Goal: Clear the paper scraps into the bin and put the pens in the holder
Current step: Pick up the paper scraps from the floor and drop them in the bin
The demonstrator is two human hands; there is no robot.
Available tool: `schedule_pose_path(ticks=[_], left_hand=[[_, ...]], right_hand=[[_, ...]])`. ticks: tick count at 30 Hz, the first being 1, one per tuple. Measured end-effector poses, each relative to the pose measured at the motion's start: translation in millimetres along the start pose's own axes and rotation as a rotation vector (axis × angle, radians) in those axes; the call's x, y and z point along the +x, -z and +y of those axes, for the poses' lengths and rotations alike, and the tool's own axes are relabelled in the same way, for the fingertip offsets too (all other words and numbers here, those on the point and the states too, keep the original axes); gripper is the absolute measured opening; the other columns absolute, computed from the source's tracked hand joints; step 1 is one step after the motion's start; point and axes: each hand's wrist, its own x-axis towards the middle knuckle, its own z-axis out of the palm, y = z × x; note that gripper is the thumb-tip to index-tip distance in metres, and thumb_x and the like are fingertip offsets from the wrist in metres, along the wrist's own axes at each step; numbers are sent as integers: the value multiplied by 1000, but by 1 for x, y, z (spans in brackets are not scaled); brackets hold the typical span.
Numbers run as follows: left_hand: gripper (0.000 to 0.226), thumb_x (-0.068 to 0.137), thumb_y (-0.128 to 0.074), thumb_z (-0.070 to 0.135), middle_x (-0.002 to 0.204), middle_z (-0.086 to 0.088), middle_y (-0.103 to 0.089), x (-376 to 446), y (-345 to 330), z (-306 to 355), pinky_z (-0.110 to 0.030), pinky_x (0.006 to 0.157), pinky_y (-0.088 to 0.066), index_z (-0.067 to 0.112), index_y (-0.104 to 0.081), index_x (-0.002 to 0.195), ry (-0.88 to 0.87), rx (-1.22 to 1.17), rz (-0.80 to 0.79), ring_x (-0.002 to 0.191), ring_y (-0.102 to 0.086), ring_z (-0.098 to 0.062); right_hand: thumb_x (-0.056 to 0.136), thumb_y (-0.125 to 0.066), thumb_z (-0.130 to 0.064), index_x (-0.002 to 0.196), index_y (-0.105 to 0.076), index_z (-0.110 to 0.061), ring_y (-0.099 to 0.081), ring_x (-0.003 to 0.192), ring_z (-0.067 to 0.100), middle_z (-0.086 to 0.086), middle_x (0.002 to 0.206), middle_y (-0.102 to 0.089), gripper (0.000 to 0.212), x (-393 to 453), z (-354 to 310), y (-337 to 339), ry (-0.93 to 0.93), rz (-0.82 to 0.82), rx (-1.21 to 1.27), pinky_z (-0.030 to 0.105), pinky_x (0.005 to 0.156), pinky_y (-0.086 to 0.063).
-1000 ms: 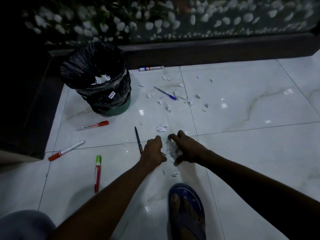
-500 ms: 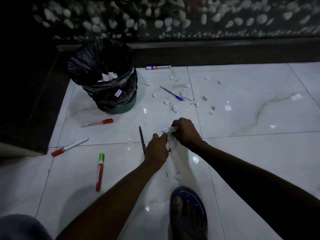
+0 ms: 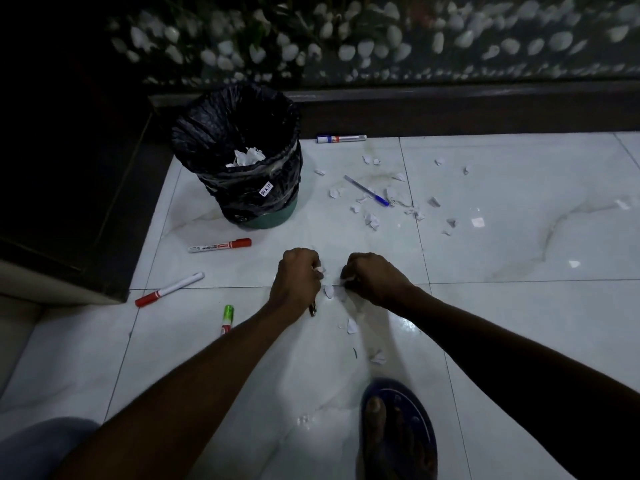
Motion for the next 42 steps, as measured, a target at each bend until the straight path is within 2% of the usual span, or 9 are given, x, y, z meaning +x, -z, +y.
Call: schedule_pose_path(ticks=[4, 8, 11, 17, 22, 24, 29, 36, 42], left_hand=[[13, 78, -72, -3, 79, 0, -66, 10, 24, 5, -12, 55, -42, 9, -70, 74, -55, -14, 84, 69, -60, -7], [10, 84, -68, -1, 83, -8, -58, 26, 68, 28, -27, 64, -45, 6, -64, 79, -322, 72, 264, 75, -57, -17], [9, 85, -60, -3, 86, -14, -59, 48, 115, 50, -24, 70, -39, 2, -66, 82, -395, 51, 472, 79, -56, -23], [11, 83, -75, 17, 80, -8, -70, 112, 181, 48, -36, 70, -57, 11, -70, 75, 126, -231, 672, 77, -68, -23], [3, 87, -67, 5, 97, -11, -68, 135, 201, 39, -22, 78, -43, 3, -68, 89, 380, -246, 464, 85, -57, -22], [20, 88, -60, -2, 115, -12, -68, 134, 204, 35, -23, 87, -45, 3, -70, 104, 381, -254, 418, 102, -61, -26], [37, 85, -53, -6, 114, -8, -72, 112, 198, 32, -28, 99, -49, 12, -75, 109, 260, -261, 421, 116, -61, -26], [21, 91, -46, 4, 108, -8, -57, 45, 138, 51, -33, 81, -43, 12, -60, 104, -162, -53, 751, 102, -53, -26], [26, 85, -50, -6, 103, -11, -60, 24, 79, 42, -36, 82, -41, 7, -63, 103, -393, 300, 614, 95, -55, -29]], right_hand=[[83, -76, -17, 85, -81, -10, -73, 78, 24, 7, 81, -78, 9, 13, -10, 19, -115, 127, 266, 31, 69, -55], [85, -80, -21, 83, -82, -9, -75, 63, 12, 4, 70, -77, 12, 33, -28, 68, -130, 374, 621, 27, 67, -61], [86, -80, -20, 88, -82, -6, -76, 65, 10, 4, 74, -78, 14, 55, -51, 114, -86, 546, 710, 28, 69, -63], [83, -80, -29, 83, -82, -13, -72, 71, 4, -2, 69, -76, 16, 117, -108, 177, -80, 744, 752, 25, 64, -57], [79, -85, -22, 96, -79, -5, -67, 88, 15, 9, 89, -73, 25, 155, -139, 184, -203, 569, 659, 27, 72, -50], [80, -82, -13, 98, -76, 0, -65, 100, 21, 14, 99, -72, 23, 164, -142, 183, -244, 500, 618, 29, 80, -52], [84, -62, 3, 101, -80, -7, -67, 109, 24, 14, 108, -76, 27, 164, -142, 181, -190, 465, 598, 20, 80, -46], [80, -66, 0, 100, -81, -13, -68, 82, 3, -1, 92, -79, 28, 127, -120, 171, -5, 575, 584, 14, 74, -52], [74, -59, 2, 99, -76, -9, -68, 93, 11, 2, 100, -72, 31, 81, -75, 143, 107, 872, 538, 25, 80, -60]])
